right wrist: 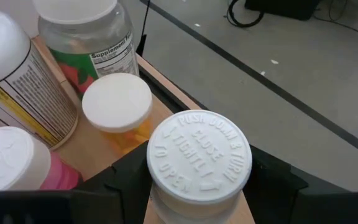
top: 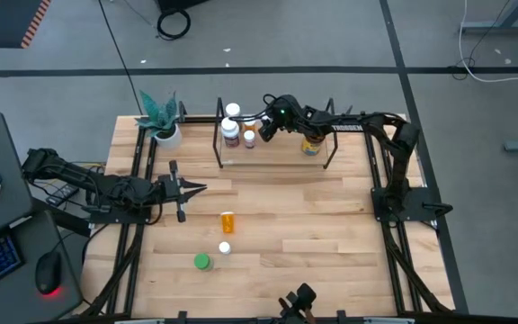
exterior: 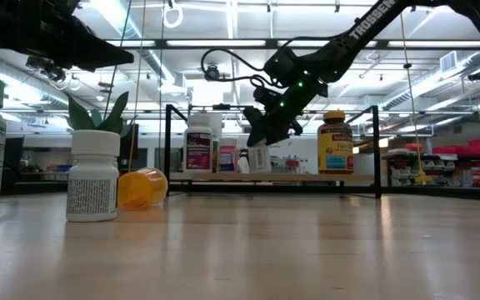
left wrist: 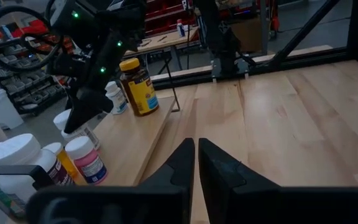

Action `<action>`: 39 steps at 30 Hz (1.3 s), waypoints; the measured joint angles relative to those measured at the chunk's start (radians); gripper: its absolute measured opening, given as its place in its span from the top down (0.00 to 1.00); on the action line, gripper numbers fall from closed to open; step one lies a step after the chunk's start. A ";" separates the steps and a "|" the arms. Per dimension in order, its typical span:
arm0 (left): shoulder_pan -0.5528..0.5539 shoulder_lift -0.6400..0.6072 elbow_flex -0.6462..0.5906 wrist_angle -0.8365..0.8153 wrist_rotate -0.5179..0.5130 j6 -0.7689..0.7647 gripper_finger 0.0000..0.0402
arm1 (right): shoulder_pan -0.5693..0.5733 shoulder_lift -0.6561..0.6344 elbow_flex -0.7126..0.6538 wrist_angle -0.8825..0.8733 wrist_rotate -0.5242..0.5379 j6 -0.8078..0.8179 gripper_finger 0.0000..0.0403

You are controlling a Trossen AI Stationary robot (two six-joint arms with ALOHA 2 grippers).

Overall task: Pick and place medicine bottles onto shelf by color
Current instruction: Put the right white pill bottle on the shelf, then put the green pill bottle on the shelf

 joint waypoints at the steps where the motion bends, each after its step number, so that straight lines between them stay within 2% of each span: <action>1: 0.000 0.000 0.000 0.000 0.000 0.000 0.93 | 0.000 0.000 0.000 -0.001 0.000 0.000 0.45; 7: 0.000 0.000 0.000 0.000 0.000 0.000 0.91 | 0.000 0.000 0.000 -0.013 0.000 0.001 0.42; 17: 0.000 0.000 0.000 0.000 0.000 0.000 0.92 | 0.002 -0.005 0.000 -0.019 -0.002 -0.008 0.30; 27: 0.000 0.000 0.000 0.000 0.000 0.000 0.91 | 0.035 -0.100 0.002 -0.042 0.045 -0.048 0.26; 31: 0.000 0.000 0.000 0.000 0.000 0.000 0.90 | 0.079 -0.158 0.002 -0.067 0.065 -0.076 0.26; 39: 0.000 0.000 0.000 0.000 0.000 0.000 0.93 | 0.229 -0.254 0.002 -0.089 0.183 -0.114 0.26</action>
